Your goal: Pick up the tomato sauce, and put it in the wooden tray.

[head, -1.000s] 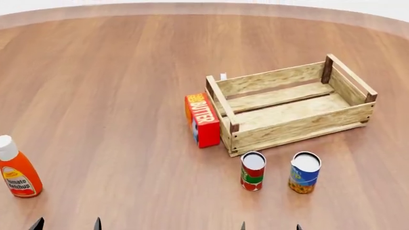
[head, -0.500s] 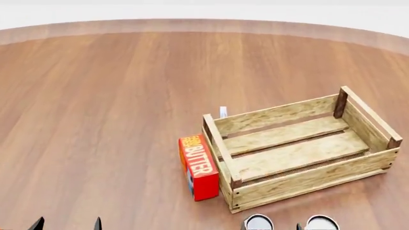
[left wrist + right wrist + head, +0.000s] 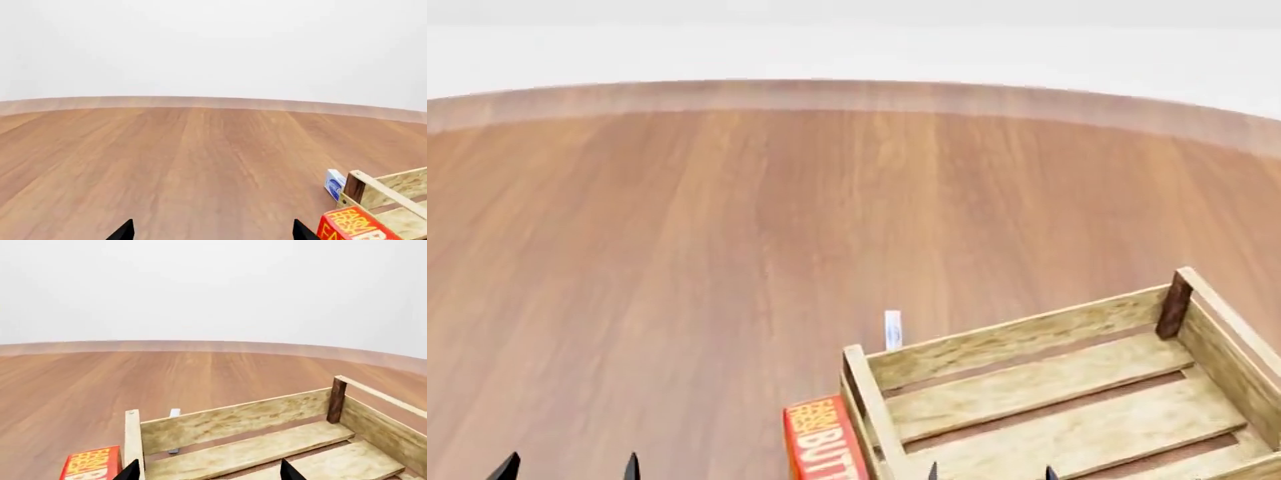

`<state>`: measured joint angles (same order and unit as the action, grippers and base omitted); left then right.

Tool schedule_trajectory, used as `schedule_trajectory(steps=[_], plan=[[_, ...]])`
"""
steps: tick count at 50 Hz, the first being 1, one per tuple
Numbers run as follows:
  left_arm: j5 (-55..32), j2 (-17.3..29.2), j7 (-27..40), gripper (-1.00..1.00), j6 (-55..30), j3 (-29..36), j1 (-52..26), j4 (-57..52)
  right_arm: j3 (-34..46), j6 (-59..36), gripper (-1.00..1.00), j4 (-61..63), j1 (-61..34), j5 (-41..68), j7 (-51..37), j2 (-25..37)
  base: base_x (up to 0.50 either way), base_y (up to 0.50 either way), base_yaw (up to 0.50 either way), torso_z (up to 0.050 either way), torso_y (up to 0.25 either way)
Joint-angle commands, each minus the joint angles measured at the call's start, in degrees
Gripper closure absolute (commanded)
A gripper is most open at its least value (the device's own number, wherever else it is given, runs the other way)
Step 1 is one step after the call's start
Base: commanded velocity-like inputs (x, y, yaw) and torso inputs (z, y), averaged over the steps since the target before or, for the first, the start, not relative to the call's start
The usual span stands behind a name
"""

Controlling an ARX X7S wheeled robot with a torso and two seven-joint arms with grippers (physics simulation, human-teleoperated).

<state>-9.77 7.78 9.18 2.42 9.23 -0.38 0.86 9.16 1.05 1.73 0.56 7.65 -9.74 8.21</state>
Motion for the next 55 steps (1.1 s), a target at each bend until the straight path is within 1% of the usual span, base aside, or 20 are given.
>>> schedule_trajectory(steps=[1,5,22,26,31,34,37,42,55], plan=[[-0.46,0.44,0.38,-1.00,0.35,0.48,-0.14,0.40,0.69,0.07,-1.00,0.06,0.03,0.05,-0.57,0.42,0.36,0.00,0.00,0.000,0.000],[-0.54,0.59,0.56,-1.00,0.37,0.67,-0.11,0.33,0.81,0.08,-1.00,0.48,0.23,0.36,-0.64,0.61,0.22,0.00,0.00,0.000,0.000],[-1.14,1.14,1.21,-1.00,0.38,1.29,-0.16,0.16,1.42,0.73,-1.00,-0.48,-0.16,0.25,-1.80,0.90,0.00,0.00,0.00,0.000,0.000],[-1.53,1.23,1.31,-1.00,0.22,1.33,-0.23,0.14,1.77,0.68,-1.00,1.76,1.01,-0.59,-2.73,1.17,0.00,0.00,0.00,0.000,0.000],[-1.89,1.35,1.51,-1.00,0.15,1.38,-0.20,0.02,2.10,0.36,-1.00,10.36,6.21,-1.58,-4.30,2.14,0.00,0.00,0.00,0.000,0.000],[-2.03,1.42,1.58,-1.00,0.18,1.48,-0.26,0.08,1.74,1.43,-1.00,11.97,8.30,-2.53,-5.65,2.33,0.00,0.00,0.00,0.000,0.000],[-2.15,1.54,1.60,-1.00,0.11,1.59,-0.39,0.16,1.13,3.21,-1.00,16.35,13.53,-3.60,-6.85,3.50,0.00,0.00,0.00,0.000,0.000],[-2.32,1.69,1.76,-1.00,0.19,1.73,-0.40,0.13,0.38,8.03,-1.00,19.62,20.57,-3.08,-7.36,4.66,0.00,0.00,0.00,0.000,0.000],[-2.64,2.04,2.30,-1.00,0.24,2.12,-0.32,-0.10,-0.19,17.83,-1.00,23.04,32.34,-5.63,-9.69,5.49,0.00,0.00,0.00,0.000,0.000]])
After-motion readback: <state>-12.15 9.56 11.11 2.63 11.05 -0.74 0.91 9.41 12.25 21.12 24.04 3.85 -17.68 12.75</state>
